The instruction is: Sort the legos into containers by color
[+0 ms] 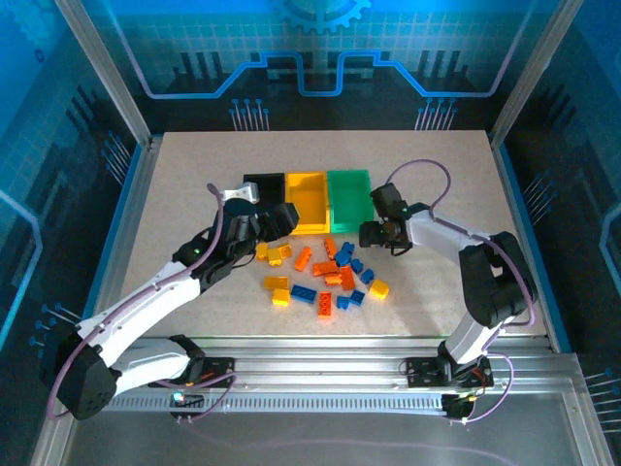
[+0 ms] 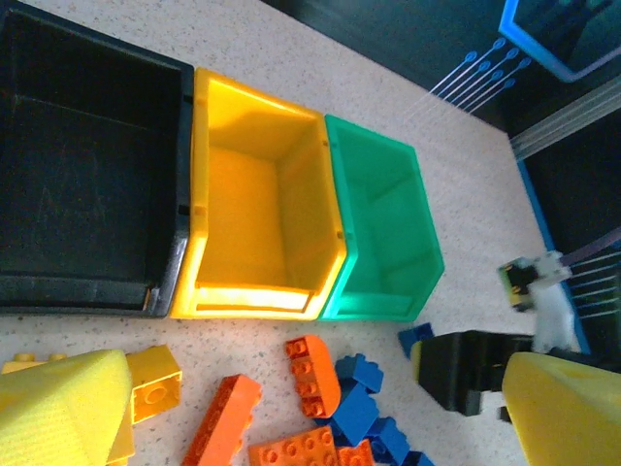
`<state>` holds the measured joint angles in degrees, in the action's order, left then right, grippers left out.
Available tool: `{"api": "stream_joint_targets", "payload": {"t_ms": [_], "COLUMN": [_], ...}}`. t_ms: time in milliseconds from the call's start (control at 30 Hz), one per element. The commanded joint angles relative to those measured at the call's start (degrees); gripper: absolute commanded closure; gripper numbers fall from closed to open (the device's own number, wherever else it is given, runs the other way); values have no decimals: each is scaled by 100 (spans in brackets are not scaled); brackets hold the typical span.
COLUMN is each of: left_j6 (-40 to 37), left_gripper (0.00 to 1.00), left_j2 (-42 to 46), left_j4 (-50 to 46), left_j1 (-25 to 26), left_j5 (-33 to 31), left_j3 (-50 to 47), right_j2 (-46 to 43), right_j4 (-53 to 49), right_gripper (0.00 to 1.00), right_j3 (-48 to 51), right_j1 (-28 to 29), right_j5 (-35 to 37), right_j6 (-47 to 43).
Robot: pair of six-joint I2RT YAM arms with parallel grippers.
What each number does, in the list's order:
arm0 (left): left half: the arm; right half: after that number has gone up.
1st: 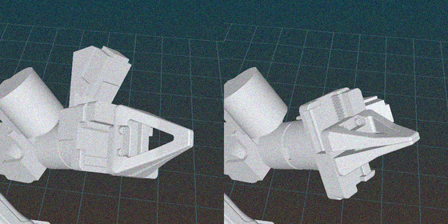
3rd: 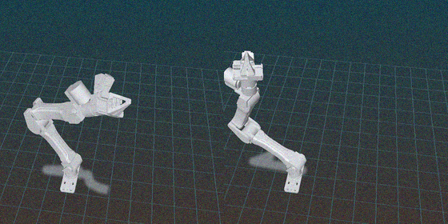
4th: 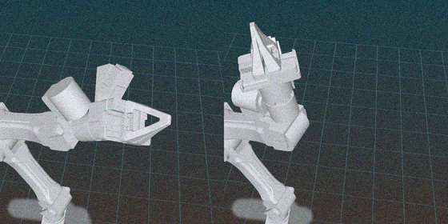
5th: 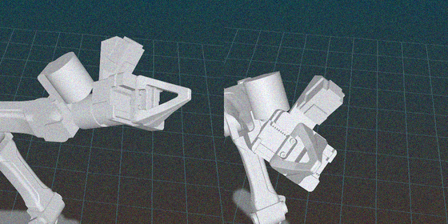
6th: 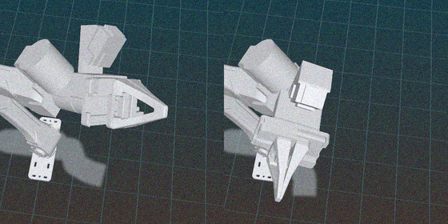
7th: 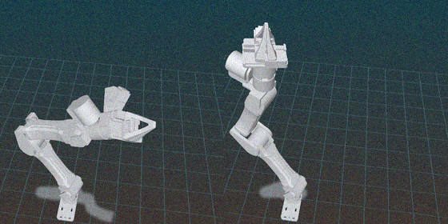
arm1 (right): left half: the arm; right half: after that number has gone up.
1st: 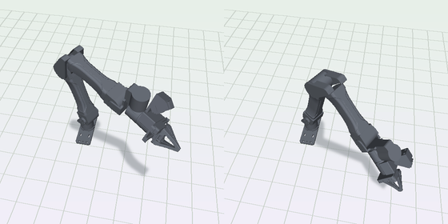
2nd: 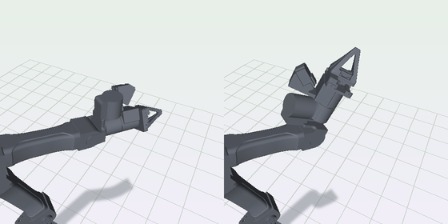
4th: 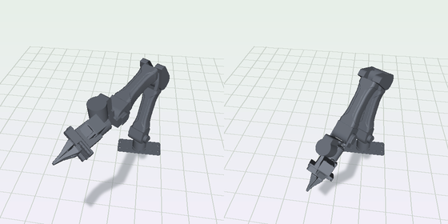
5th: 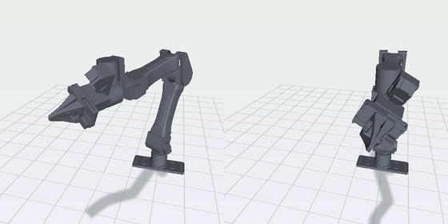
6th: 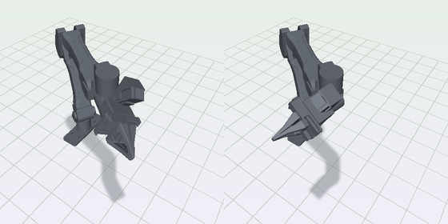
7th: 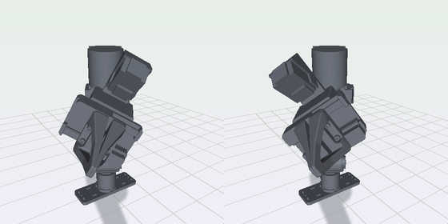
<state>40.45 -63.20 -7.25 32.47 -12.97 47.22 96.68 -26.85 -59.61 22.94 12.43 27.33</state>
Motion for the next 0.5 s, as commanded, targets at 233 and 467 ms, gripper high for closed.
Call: {"api": "stream_joint_targets", "payload": {"t_ms": [233,467], "left_j6": [501,638], "left_gripper": [1,1], "left_j2": [477,466], "left_j4": [401,-155], "left_j1": [-373,-420], "left_j5": [410,244], "left_j3": [-531,-459], "right_j2": [767,881], "right_j4": [217,374], "right_gripper": [27,45], "right_j3": [-327,-254], "right_j1": [-54,-105], "right_j5": [245,206], "right_j6": [3,-65]}}
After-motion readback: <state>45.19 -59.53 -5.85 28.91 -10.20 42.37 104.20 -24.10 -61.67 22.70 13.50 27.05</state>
